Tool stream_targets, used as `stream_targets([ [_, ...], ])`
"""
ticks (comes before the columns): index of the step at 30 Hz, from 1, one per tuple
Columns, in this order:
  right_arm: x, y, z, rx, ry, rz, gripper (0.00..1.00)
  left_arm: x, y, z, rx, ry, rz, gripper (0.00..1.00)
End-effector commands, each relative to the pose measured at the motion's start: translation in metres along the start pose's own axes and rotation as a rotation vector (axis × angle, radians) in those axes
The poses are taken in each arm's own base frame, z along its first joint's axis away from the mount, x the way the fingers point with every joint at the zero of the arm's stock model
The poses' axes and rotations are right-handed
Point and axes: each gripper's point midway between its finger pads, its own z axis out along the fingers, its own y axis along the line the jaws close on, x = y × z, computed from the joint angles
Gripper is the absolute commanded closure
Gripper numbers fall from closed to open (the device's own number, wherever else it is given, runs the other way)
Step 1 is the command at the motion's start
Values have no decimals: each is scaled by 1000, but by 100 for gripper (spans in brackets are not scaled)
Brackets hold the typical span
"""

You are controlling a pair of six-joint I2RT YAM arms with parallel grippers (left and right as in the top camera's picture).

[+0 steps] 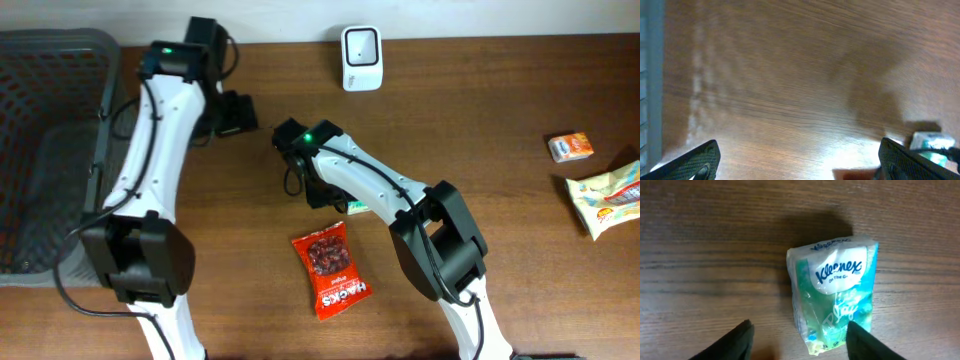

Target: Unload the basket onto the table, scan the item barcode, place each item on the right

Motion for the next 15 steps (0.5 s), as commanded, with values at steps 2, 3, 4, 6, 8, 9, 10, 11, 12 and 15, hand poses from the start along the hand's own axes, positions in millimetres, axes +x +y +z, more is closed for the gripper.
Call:
stream_targets([
  [2,3,-3,18,10,21,15,44,-8,36,-8,-5,0,-127,1],
  [3,5,-2,21,8,24,14,47,-10,41,-8,-7,-1,-138,1],
  [4,6,-2,26,10,25,13,51,-10,44,-8,-9,-1,-145,1],
  [6,11,-3,34,15,33,13,55,-11,47,-8,-10,-2,-153,1],
  [8,13,-4,36,20,38,10,67,-12,49,-8,-11,-2,-156,1],
  [9,13,-4,36,19,38,1,86,-12,49,-8,-11,-2,-156,1],
  [10,12,-4,34,18,39,-10,96,-12,49,-8,-11,-2,-156,1],
  [11,11,-9,31,25,50,-7,96,-12,49,-8,-11,-2,-156,1],
  [12,10,-12,27,28,56,-2,96,-12,49,-8,-11,-1,-156,1],
  [15,2,-18,5,-64,119,-37,96,-12,49,-8,-11,-1,-156,1],
])
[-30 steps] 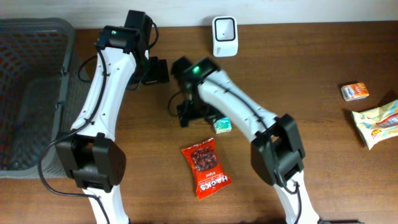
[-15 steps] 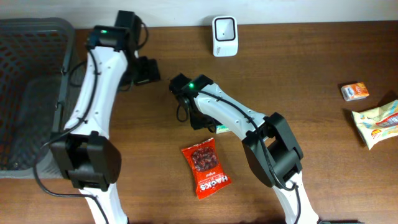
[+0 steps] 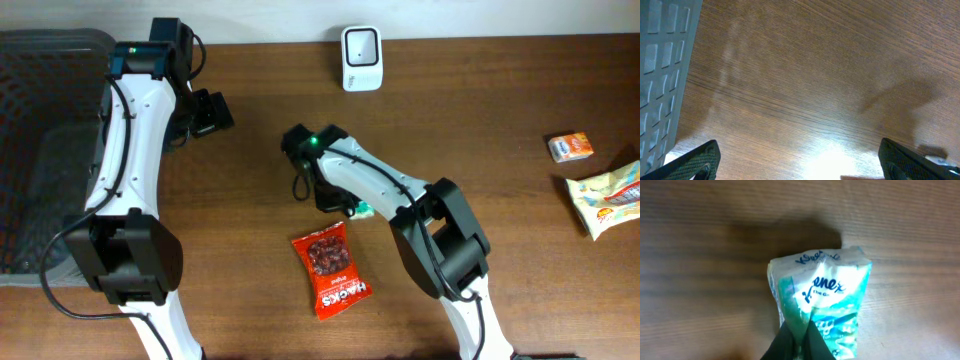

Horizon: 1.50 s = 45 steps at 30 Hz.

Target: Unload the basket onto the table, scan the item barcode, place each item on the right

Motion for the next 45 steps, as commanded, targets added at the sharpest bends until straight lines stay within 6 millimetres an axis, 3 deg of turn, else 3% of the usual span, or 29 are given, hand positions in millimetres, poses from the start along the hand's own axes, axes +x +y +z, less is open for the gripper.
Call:
stream_targets([
  [1,-15,8,-24,-216,65,-82,96,-3,6,-10,6,-21,-32,1],
  [4,-29,34,-81,-811,101,-275,96,-1,7,-9,3,-14,-32,1],
  [5,-33,33,-104,-1039,82,-320,96,0,7,-9,2,-10,-32,1],
  [7,-37,21,-117,-1237,60,-325,96,1,8,-9,-1,-6,-32,1],
  [9,-34,9,-109,-1332,81,-288,96,1,8,-9,0,-6,-32,1],
  [12,-20,3,-62,-1303,164,-202,96,1,8,-9,0,-7,-32,1],
  [14,-17,-12,-17,-1157,244,-55,95,1,8,-9,-1,-6,-32,1],
  [15,-17,-21,-6,-1115,255,-17,89,1,8,-9,-1,-5,-32,1],
  [17,-20,-48,19,-971,276,74,61,1,8,-9,-1,-4,-32,1],
  [18,-22,-64,27,-903,285,114,53,1,8,-9,-1,-4,-32,1],
  [22,-26,-127,34,-695,305,191,43,1,8,-9,-1,-5,-32,1],
  [23,-29,-143,22,-659,308,199,42,1,8,-9,-1,-5,-32,1],
  [24,-30,-146,11,-666,300,171,40,1,8,-9,-1,-6,-32,1],
  [26,-30,-129,-18,-764,267,17,34,-2,7,-9,4,-16,-32,1],
  [28,-27,-107,-25,-812,257,-50,36,-2,7,-9,5,-18,-33,1],
  [30,-26,-85,-20,-808,238,-105,45,-2,7,-9,5,-18,-32,1],
  [31,-24,-63,-15,-803,222,-158,47,-2,7,-9,5,-17,-32,1],
  [34,-17,-32,1,-742,194,-237,47,-1,7,-9,2,-13,-32,1],
  [36,-15,-31,18,-623,200,-199,47,0,7,-9,2,-11,-32,1],
  [38,-14,-29,21,-620,194,-208,48,0,7,-9,2,-12,-32,1],
  [40,-14,-27,26,-622,186,-206,65,0,7,-9,2,-11,-32,1],
  [42,-13,-27,27,-625,187,-206,91,-1,7,-9,2,-12,-32,1],
  [45,-20,-20,10,-745,175,-197,96,-1,7,-9,3,-14,-32,1],
])
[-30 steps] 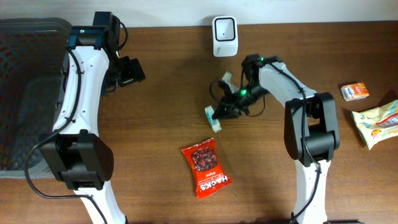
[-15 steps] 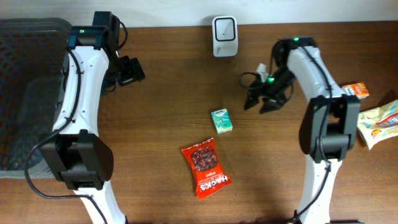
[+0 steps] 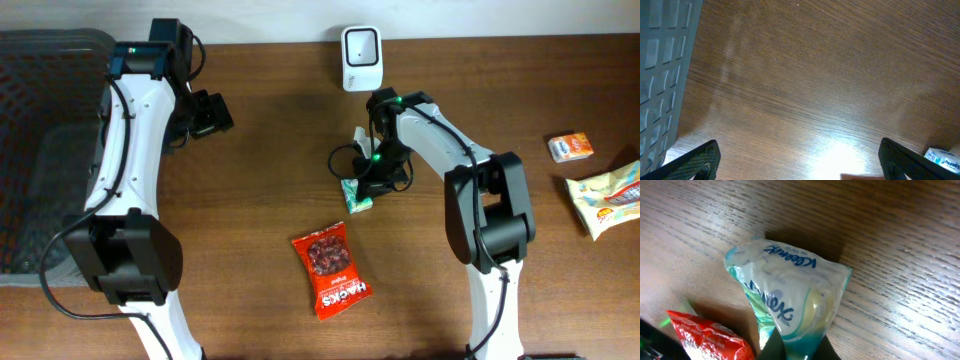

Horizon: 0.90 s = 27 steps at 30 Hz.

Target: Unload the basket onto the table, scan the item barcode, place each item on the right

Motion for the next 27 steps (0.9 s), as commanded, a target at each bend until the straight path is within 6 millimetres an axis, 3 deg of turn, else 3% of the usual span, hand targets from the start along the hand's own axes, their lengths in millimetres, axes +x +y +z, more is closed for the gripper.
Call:
stream_targets([
  [1,-6,10,-11,-135,-24,-16,96,-3,5,-9,8,-24,-23,1],
  [5,-26,45,-77,-664,-179,-49,96,-3,5,-9,8,-24,-23,1],
  [6,-31,46,-107,-839,-244,-40,96,-3,5,-10,9,-25,-23,1],
  [7,-34,44,-124,-921,-280,-30,96,-3,5,-10,9,-25,-23,1],
  [12,-39,34,-164,-1100,-381,-32,96,-5,4,-10,12,-30,-24,1],
  [27,-47,34,-172,-1072,-424,-94,96,-6,4,-10,14,-35,-24,1],
])
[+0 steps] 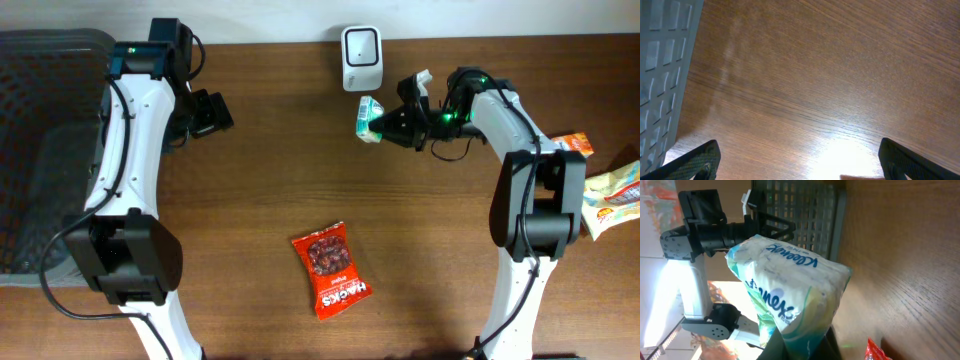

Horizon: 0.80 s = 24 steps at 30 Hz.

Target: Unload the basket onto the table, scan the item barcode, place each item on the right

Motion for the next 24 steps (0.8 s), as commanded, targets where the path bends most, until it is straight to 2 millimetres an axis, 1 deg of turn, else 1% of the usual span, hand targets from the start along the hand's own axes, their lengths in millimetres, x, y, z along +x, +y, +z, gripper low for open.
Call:
stream_targets([
  [1,-12,-4,-3,120,4,-31,96,-6,3,-10,15,-35,-22,1],
  [2,-17,-25,-7,298,0,30,96,-8,2,-10,18,-44,-22,1],
  [3,-25,-45,-18,501,-29,81,96,-9,2,-10,21,-49,-23,1],
  [4,-35,-55,-30,687,-70,102,96,-10,2,-10,21,-51,-23,1],
  [5,-46,-55,-41,821,-113,90,96,-9,2,-10,21,-50,-23,1],
  [6,-58,-47,-48,918,-158,56,96,-9,2,-10,20,-49,-23,1],
  [8,-93,-21,-72,1167,-320,-61,96,-11,1,-9,24,-55,-23,1],
  [9,-113,-6,-84,1306,-414,-154,96,-14,0,-8,28,-64,-23,1],
  [11,-144,17,-98,1518,-594,-304,96,-17,-2,-5,31,-71,-24,1],
  [12,-154,22,-98,1585,-642,-364,96,-18,-3,-3,31,-71,-24,1],
  [13,-163,28,-93,1633,-669,-439,96,-18,-3,-1,30,-68,-24,1],
  [14,-170,28,-88,1665,-672,-492,96,-18,-3,0,28,-63,-23,1],
  [15,-179,31,-78,1693,-672,-570,96,-18,-3,3,25,-57,-23,1],
  [16,-191,28,-62,1713,-648,-672,96,-18,-3,7,20,-48,-23,1],
  [17,-199,20,-49,1722,-617,-741,96,-17,-3,12,16,-39,-21,1],
  [20,-209,0,-31,1727,-582,-805,96,-12,-7,25,0,1,-8,1],
  [22,-210,-7,-28,1727,-577,-805,96,-8,-13,30,-4,14,7,1],
  [24,-209,-10,-28,1731,-566,-800,96,-7,-20,29,3,5,22,1],
])
